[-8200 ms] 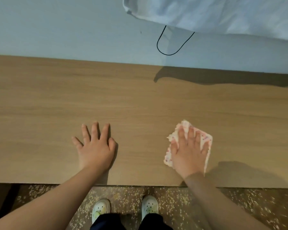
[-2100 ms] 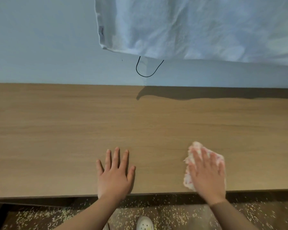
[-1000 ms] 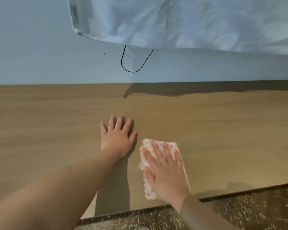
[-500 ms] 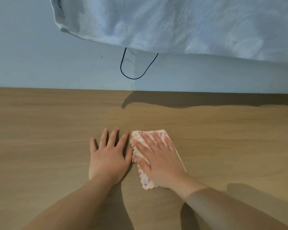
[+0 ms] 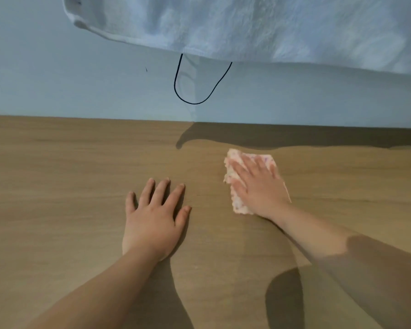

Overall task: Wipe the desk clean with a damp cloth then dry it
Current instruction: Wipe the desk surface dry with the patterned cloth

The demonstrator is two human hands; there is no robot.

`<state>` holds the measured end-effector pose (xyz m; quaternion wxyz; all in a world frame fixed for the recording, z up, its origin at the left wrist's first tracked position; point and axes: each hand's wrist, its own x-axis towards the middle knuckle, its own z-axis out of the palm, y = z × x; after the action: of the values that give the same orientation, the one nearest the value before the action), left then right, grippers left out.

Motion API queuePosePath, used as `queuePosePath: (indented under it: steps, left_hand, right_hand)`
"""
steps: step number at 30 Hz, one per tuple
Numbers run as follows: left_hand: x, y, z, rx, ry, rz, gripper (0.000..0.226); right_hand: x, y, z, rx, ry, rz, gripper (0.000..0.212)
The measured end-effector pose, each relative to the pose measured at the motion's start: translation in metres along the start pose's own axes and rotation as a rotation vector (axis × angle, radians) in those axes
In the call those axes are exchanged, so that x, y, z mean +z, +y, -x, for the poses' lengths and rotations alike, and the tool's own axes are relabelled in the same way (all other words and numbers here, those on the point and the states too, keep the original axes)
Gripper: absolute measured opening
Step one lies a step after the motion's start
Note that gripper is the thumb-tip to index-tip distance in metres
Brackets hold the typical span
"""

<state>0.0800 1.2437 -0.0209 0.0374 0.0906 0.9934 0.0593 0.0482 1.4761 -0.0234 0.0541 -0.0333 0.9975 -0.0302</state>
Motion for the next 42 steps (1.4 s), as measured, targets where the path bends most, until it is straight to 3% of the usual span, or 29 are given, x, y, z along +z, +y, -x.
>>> queuePosePath:
  steps: [2, 3, 5, 8, 10, 13, 16, 18, 20, 24, 26, 29, 33, 35, 37, 40, 42]
  left_hand:
    - [0.0, 0.0, 0.0, -0.003, 0.003, -0.004, 0.078]
    - [0.0, 0.0, 0.001, -0.004, 0.0, -0.007, 0.078]
    - [-0.001, 0.001, 0.001, -0.006, -0.003, -0.01, 0.078]
    - [-0.002, 0.002, 0.001, -0.013, 0.008, -0.002, 0.079]
    - [-0.002, 0.002, 0.0, -0.018, 0.005, -0.017, 0.08]
    - [0.0, 0.001, 0.0, -0.027, 0.007, -0.011, 0.078]
    - [0.0, 0.0, 0.0, -0.024, 0.013, 0.006, 0.077]
    - [0.0, 0.0, -0.001, -0.025, 0.015, 0.018, 0.076]
    - [-0.001, 0.0, 0.001, -0.019, 0.004, 0.015, 0.076]
    - [-0.002, 0.0, -0.001, -0.027, 0.01, 0.018, 0.078]
    - [-0.002, 0.001, 0.0, -0.029, 0.005, 0.006, 0.078]
    - [-0.002, 0.0, 0.0, -0.029, -0.009, 0.013, 0.077]
    - [-0.002, 0.0, 0.0, -0.018, 0.0, 0.032, 0.077]
    - [-0.003, 0.0, -0.001, -0.02, 0.01, 0.041, 0.077]
    - [-0.001, 0.0, 0.0, -0.008, 0.008, 0.019, 0.076]
    - [0.0, -0.002, 0.0, -0.006, 0.033, 0.047, 0.073]
    - [0.002, -0.001, 0.0, -0.009, 0.05, 0.052, 0.07]
  right_hand:
    - [-0.007, 0.006, -0.038, 0.307, 0.026, -0.097, 0.053]
    - [-0.007, -0.003, -0.043, 0.352, 0.03, -0.116, 0.053]
    - [-0.003, -0.037, -0.034, 0.204, 0.023, -0.099, 0.052]
    - [-0.002, -0.083, -0.017, -0.236, 0.025, -0.086, 0.049]
    - [-0.004, -0.079, -0.044, -0.26, 0.014, -0.073, 0.048]
    - [-0.012, -0.039, -0.093, 0.073, 0.094, -0.07, 0.048]
    - [-0.018, 0.011, -0.111, 0.421, 0.057, -0.069, 0.051]
    - [-0.018, 0.021, -0.114, 0.526, -0.001, -0.04, 0.055]
    - [-0.019, -0.006, -0.115, 0.437, -0.06, -0.063, 0.057]
    - [-0.011, -0.117, -0.113, -0.154, 0.012, -0.082, 0.051]
    - [-0.009, -0.126, -0.118, -0.263, -0.02, -0.057, 0.05]
    - [-0.018, -0.065, -0.123, -0.046, 0.006, -0.079, 0.051]
    - [-0.03, 0.059, -0.092, 0.468, -0.142, -0.076, 0.061]
    - [-0.029, 0.076, -0.086, 0.617, -0.121, -0.045, 0.059]
    - [-0.022, 0.051, -0.081, 0.53, -0.043, -0.005, 0.056]
    - [-0.005, -0.038, -0.057, 0.036, 0.065, -0.013, 0.052]
    - [0.001, -0.088, -0.025, -0.235, 0.038, -0.031, 0.053]
